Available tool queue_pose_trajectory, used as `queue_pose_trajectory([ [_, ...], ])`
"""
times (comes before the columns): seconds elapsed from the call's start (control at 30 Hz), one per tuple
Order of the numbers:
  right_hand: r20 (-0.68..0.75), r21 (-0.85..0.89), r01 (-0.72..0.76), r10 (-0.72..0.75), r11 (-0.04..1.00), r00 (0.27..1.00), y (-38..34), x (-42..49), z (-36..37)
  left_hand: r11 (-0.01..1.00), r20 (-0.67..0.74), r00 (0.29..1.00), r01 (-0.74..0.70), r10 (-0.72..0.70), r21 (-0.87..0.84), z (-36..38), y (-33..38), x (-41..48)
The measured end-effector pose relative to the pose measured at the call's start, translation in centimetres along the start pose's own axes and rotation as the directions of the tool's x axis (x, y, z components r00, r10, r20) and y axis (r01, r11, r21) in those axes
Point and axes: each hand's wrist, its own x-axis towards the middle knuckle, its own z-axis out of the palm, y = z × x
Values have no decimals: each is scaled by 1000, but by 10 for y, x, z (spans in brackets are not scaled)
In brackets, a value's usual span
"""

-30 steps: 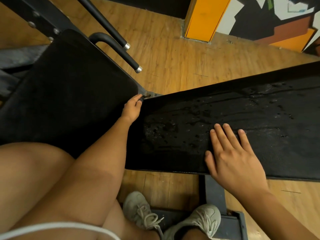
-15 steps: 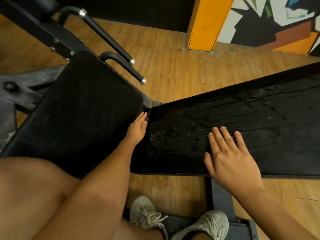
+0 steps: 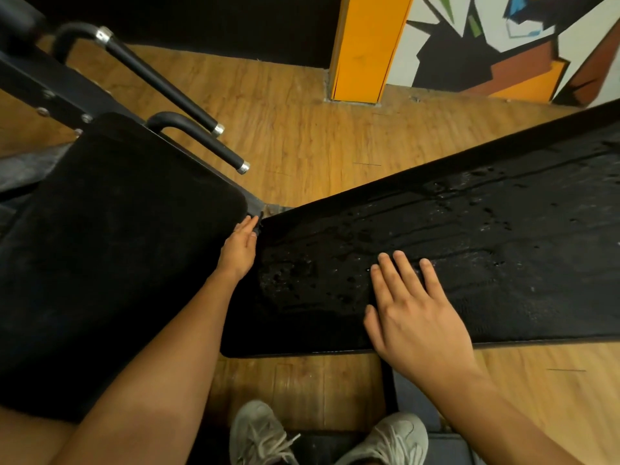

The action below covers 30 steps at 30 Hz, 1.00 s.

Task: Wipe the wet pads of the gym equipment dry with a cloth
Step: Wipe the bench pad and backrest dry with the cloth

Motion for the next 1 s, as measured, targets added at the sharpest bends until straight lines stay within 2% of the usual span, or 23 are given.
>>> queue_pose_trajectory([
  [0.13,3,-1,-9,9,1000,1000,-1,0,-1,999,57,998,-28,26,32,-2,-5,-17],
  [0.47,1,-2,-2,2,1000,1000,-2,0,-3,999,59,998,-31,29,34,6,-8,-77],
  [0.6,-12,-4,2,-2,1000,1000,0,-1,-3,998,28,998,-63,62,32,9,-7,-65],
  [0.73,-5,-12,8,-8,1000,1000,0,0,-2,999,7,999,-37,37,38,9,-3,-40],
  [1.0,-3,-9,-12,12,1000,1000,-1,-1,-4,999,66,998,-21,19,37,2,7,-29],
])
